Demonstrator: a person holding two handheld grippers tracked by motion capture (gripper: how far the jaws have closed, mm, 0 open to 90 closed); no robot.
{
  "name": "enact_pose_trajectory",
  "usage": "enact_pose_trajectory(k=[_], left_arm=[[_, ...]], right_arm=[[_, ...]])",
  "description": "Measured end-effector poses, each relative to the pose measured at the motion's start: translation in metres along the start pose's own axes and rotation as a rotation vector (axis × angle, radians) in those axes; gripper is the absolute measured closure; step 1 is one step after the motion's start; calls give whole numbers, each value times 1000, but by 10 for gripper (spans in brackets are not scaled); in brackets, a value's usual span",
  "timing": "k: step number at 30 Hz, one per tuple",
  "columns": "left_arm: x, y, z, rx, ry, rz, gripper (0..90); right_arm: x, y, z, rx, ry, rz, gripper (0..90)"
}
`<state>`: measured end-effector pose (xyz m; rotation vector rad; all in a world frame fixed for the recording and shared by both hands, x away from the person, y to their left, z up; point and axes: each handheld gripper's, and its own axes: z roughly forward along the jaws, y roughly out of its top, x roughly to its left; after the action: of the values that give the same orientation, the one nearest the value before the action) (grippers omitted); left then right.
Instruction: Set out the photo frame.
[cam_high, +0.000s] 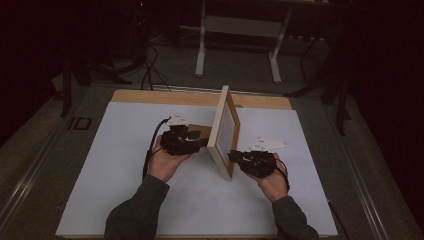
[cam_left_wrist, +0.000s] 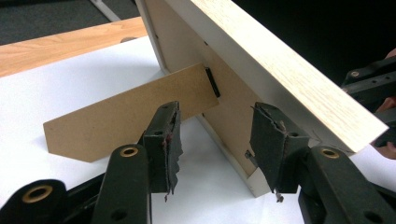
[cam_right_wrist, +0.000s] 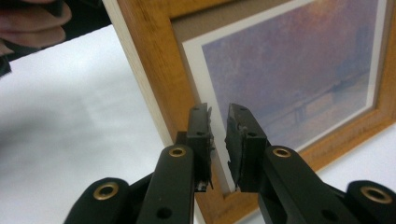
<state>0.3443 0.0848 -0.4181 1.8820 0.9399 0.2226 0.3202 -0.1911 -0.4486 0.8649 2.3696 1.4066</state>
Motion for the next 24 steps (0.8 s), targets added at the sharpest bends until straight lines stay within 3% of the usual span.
enact_pose_trajectory(k=[11, 17, 24], left_arm=[[-4, 6, -16, -61, -5, -38, 482], [-11, 10, -21, -81, 12, -18, 414], [-13, 11, -25, -95, 2, -26, 350]], right_arm=[[-6, -9, -5, 11, -10, 14, 770], [-9, -12, -7, 14, -16, 19, 762], [-10, -15, -7, 18, -20, 23, 756]])
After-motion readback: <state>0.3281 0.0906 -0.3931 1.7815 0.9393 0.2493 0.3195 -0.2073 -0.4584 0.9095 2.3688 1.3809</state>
